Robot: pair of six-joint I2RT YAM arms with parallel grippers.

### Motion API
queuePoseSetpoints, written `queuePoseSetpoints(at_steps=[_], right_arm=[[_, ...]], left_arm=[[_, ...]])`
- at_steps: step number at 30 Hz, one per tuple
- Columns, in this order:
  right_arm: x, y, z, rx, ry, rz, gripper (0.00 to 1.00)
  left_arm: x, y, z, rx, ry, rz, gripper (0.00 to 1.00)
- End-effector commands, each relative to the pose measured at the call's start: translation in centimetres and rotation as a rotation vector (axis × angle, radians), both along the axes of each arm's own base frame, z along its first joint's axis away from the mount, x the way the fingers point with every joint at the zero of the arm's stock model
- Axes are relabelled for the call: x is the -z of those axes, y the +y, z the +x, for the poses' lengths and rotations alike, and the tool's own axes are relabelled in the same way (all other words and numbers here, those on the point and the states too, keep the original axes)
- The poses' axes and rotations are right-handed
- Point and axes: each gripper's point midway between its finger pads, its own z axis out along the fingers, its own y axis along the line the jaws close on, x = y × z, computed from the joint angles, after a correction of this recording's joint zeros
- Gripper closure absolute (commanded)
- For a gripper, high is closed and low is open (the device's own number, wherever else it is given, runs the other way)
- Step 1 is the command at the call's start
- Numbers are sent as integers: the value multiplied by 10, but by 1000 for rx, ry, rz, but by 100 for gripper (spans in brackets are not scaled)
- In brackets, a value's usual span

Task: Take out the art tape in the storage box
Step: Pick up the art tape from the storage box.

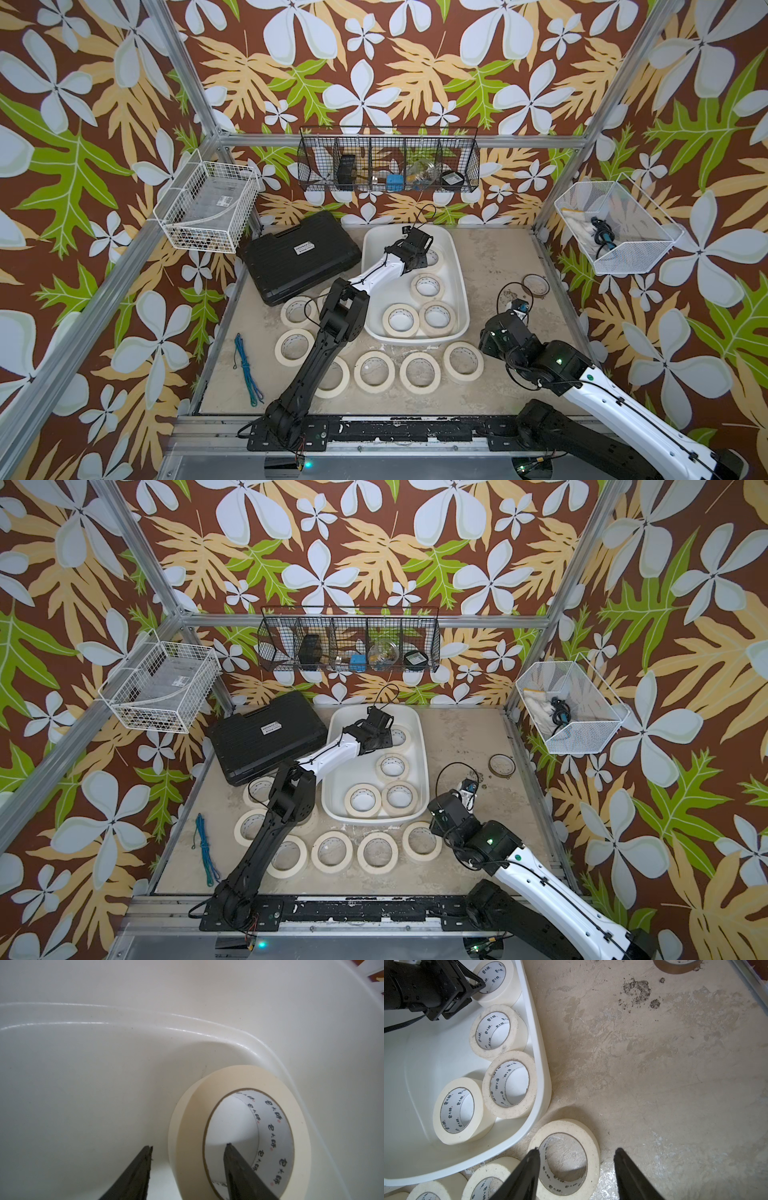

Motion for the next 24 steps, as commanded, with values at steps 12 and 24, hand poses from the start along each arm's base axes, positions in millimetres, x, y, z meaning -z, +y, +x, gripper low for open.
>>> queuePoseSetpoints(at_steps=[12, 24], right_arm=[[3, -1, -1, -9, -4, -4, 39], [2, 8, 3, -61, -14, 6, 40]], left_arm=[[5, 5, 3, -12, 54, -70, 76], [-27, 17, -6, 4, 29, -97, 91]])
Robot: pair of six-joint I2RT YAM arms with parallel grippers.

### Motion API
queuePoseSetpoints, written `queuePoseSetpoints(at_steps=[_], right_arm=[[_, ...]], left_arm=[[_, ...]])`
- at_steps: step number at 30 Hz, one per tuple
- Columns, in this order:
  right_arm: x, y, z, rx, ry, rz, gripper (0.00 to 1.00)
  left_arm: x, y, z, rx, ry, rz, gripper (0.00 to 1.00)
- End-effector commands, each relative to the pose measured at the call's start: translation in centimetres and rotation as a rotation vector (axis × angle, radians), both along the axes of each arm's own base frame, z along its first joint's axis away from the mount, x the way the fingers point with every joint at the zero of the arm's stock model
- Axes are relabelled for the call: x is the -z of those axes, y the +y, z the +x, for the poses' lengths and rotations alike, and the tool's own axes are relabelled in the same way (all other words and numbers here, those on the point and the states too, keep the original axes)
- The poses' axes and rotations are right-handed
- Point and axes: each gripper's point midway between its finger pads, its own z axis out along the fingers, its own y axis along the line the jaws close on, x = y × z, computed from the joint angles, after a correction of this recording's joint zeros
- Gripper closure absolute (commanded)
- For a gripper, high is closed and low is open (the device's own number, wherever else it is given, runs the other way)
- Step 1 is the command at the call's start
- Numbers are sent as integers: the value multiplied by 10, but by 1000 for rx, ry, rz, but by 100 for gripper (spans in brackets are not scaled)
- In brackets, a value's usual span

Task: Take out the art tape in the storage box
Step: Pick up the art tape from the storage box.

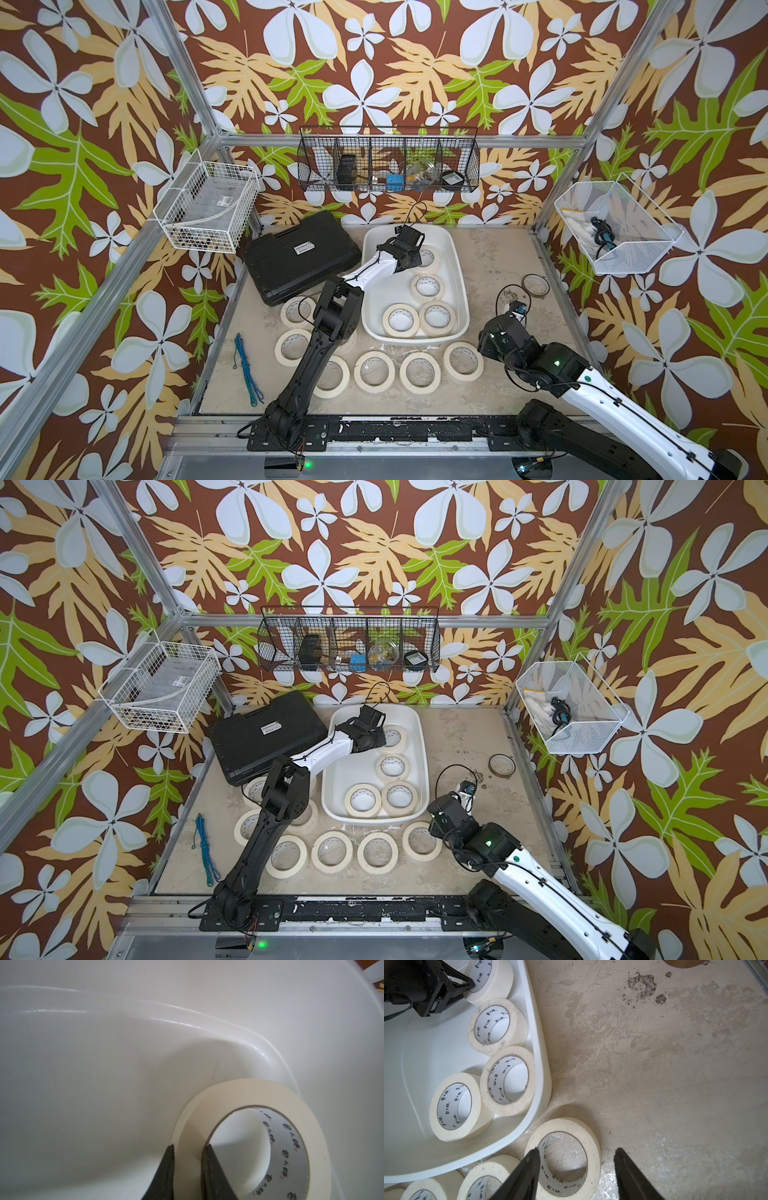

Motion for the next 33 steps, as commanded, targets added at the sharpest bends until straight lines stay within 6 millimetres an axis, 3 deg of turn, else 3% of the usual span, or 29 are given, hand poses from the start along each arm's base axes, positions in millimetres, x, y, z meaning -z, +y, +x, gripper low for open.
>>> queuePoseSetpoints(at_steps=[1, 8, 17, 26, 33], right_arm=[[-8, 10, 4, -67, -28, 7, 40], [-28, 56, 11, -325, -127, 121, 41], [-52, 80, 31, -445, -142, 52, 40], [-76, 108, 59, -548, -162, 47, 38], [-79, 108, 73, -548, -173, 43, 38]], left_arm=[[-29, 2, -4, 16, -37, -21, 92], [-77, 30, -40, -14, -85, -41, 94], [-111, 59, -81, 5, -93, 36, 97], [-131, 40, -150, 180, -123, 149, 100], [-138, 35, -200, 275, -180, 91, 100]])
